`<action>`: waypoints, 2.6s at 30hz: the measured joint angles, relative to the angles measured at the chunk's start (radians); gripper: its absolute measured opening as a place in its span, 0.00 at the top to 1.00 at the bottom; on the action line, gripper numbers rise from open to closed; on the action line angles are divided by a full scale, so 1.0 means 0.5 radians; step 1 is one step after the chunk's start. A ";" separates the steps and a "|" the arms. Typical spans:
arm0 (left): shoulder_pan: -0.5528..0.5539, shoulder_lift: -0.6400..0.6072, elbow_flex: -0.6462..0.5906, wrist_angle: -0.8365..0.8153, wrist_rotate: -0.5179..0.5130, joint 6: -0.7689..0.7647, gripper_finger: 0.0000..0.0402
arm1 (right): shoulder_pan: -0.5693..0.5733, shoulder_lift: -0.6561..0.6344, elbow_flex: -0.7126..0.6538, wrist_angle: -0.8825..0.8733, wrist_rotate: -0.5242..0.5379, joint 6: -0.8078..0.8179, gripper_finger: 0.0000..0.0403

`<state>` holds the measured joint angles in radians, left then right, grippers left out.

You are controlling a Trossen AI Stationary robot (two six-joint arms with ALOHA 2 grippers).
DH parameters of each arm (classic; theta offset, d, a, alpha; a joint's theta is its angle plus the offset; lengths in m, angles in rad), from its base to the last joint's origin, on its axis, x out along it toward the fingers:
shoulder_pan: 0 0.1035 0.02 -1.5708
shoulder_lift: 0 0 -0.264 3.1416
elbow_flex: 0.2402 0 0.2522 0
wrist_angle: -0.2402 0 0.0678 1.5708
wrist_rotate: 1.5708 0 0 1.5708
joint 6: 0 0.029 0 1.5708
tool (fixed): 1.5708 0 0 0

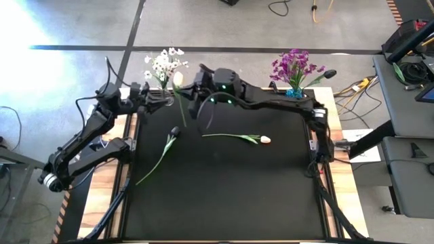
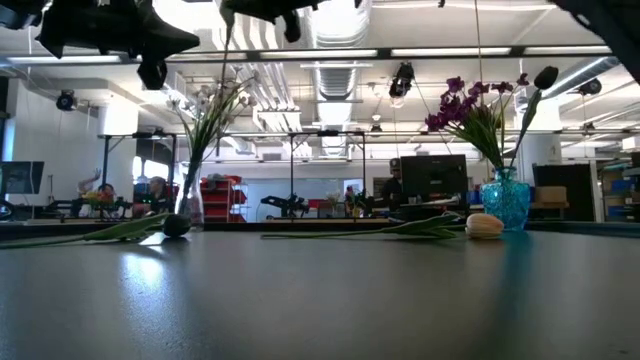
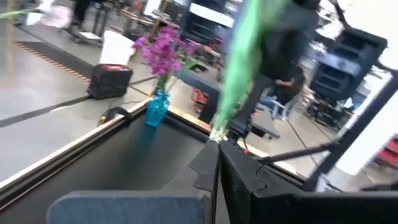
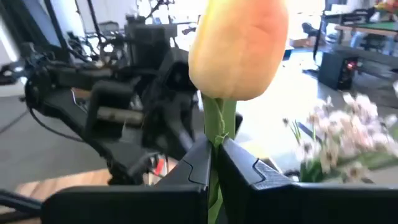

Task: Sort flowers into vase by color
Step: Put the bottom white flower into the transparent vase

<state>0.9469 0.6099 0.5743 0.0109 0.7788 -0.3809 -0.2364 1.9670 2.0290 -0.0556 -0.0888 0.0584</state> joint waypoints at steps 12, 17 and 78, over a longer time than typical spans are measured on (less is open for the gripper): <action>-0.002 0.159 0.006 0.313 0.215 -0.018 0.78 | -0.031 0.356 0.657 -0.310 -0.177 -0.038 0.97; -0.003 0.199 0.006 0.452 0.253 -0.083 0.72 | -0.040 0.359 0.644 -0.303 -0.189 -0.028 0.97; 0.350 0.236 0.305 0.267 -1.254 1.026 1.00 | -0.052 0.191 0.643 -0.719 -0.032 -0.160 0.54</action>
<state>1.1217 0.7280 0.7269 0.1442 0.1518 0.1321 -0.2623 2.0624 2.3505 -0.4149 -0.1047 -0.0217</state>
